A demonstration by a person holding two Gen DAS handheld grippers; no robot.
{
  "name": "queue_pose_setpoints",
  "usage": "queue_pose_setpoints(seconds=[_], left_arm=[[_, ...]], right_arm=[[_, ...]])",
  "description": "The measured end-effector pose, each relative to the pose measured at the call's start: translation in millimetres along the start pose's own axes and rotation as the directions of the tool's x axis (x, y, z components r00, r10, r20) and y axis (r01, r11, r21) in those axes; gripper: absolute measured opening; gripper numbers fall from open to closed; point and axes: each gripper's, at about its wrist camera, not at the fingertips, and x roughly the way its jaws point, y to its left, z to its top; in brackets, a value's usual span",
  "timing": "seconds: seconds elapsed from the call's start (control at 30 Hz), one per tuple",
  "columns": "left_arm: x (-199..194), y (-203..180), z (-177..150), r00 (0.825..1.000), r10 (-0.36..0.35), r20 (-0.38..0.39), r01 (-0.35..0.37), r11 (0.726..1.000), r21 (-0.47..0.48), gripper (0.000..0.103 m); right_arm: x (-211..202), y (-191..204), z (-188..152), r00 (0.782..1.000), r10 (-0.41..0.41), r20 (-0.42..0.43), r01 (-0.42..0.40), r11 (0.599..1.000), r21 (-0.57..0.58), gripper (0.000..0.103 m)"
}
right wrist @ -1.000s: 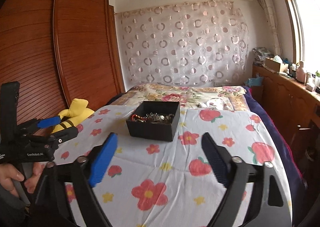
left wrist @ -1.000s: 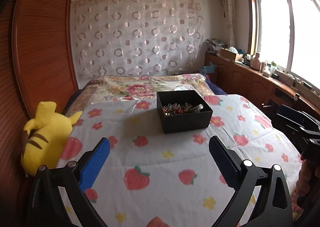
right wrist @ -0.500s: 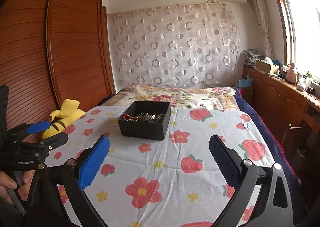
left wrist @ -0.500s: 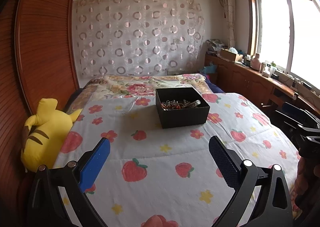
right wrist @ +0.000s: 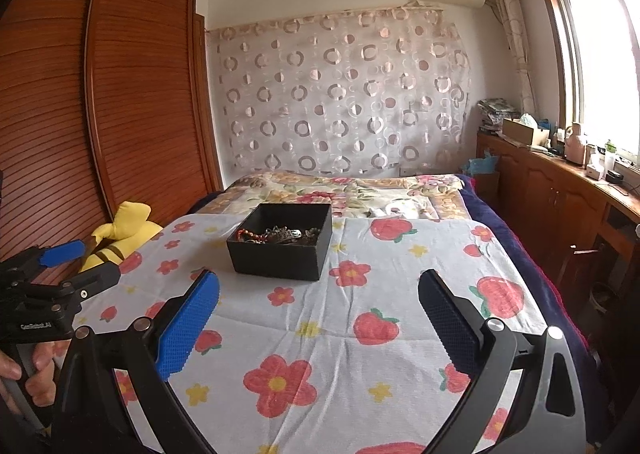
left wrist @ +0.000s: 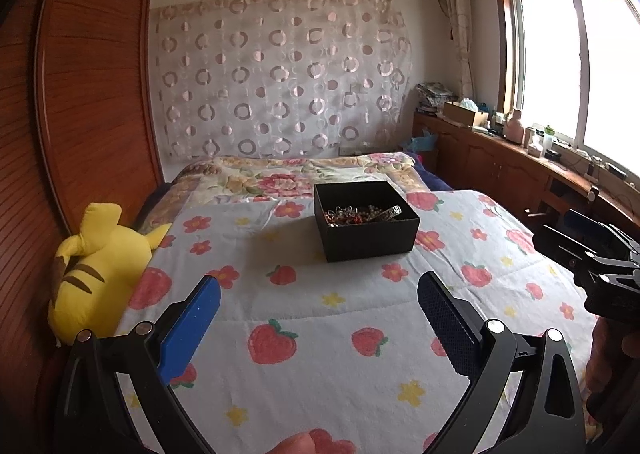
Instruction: Organize jewelry
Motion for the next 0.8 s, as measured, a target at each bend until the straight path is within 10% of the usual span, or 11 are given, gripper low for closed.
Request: queue_pose_setpoints(seconds=[0.8], left_arm=[[-6.8,-3.4,3.8,1.000,-0.010,0.024,0.010,1.000,0.002,0.095]], right_arm=[[-0.5,-0.2,0.0,1.000,0.000,0.002,0.000,1.000,0.002,0.101]])
